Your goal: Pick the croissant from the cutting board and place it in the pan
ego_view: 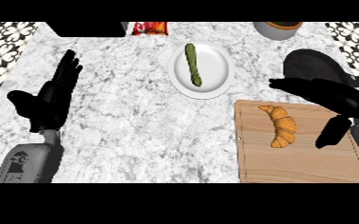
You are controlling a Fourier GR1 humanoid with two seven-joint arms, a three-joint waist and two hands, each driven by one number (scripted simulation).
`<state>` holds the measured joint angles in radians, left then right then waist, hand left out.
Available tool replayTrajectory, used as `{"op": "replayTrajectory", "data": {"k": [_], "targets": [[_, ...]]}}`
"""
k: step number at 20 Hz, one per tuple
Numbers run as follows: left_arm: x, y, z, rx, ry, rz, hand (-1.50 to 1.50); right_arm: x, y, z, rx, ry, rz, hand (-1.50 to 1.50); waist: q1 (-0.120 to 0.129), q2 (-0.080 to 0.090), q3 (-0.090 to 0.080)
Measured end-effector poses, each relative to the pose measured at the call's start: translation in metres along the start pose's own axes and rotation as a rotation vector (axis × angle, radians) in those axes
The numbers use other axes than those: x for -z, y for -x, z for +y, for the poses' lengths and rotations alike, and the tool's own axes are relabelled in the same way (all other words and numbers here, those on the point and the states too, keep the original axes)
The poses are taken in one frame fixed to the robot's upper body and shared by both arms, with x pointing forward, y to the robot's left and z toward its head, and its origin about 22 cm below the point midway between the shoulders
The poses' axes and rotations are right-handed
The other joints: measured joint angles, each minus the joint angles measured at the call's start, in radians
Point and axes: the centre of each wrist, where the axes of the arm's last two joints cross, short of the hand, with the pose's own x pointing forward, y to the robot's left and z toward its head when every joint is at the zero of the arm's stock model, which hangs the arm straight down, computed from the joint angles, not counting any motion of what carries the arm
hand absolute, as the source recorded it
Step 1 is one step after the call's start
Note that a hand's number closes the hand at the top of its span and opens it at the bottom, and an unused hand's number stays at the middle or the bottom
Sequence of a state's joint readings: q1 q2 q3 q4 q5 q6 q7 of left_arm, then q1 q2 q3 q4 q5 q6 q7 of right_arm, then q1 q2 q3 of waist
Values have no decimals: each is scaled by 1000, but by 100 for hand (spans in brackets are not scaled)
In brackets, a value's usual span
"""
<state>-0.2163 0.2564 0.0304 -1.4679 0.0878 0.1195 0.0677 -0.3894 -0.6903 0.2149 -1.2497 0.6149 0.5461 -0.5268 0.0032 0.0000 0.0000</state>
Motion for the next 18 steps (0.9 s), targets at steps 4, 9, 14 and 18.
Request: {"op": "replayTrajectory", "data": {"k": [4, 9, 14, 18], "targets": [[4, 2, -2, 1, -6, 1, 0, 4, 0, 3, -64, -33, 33, -150, -1, 0, 0], [4, -1, -4, 3, -1, 1, 0, 12, -6, 14, -142, -83, 78, -150, -1, 0, 0], [5, 0, -8, 0, 0, -2, 0, 22, -6, 24, -172, -115, 108, -150, -1, 0, 0], [6, -3, -8, 0, -4, -5, 0, 31, -1, 32, -173, -134, 112, -150, 0, 1, 0]]}}
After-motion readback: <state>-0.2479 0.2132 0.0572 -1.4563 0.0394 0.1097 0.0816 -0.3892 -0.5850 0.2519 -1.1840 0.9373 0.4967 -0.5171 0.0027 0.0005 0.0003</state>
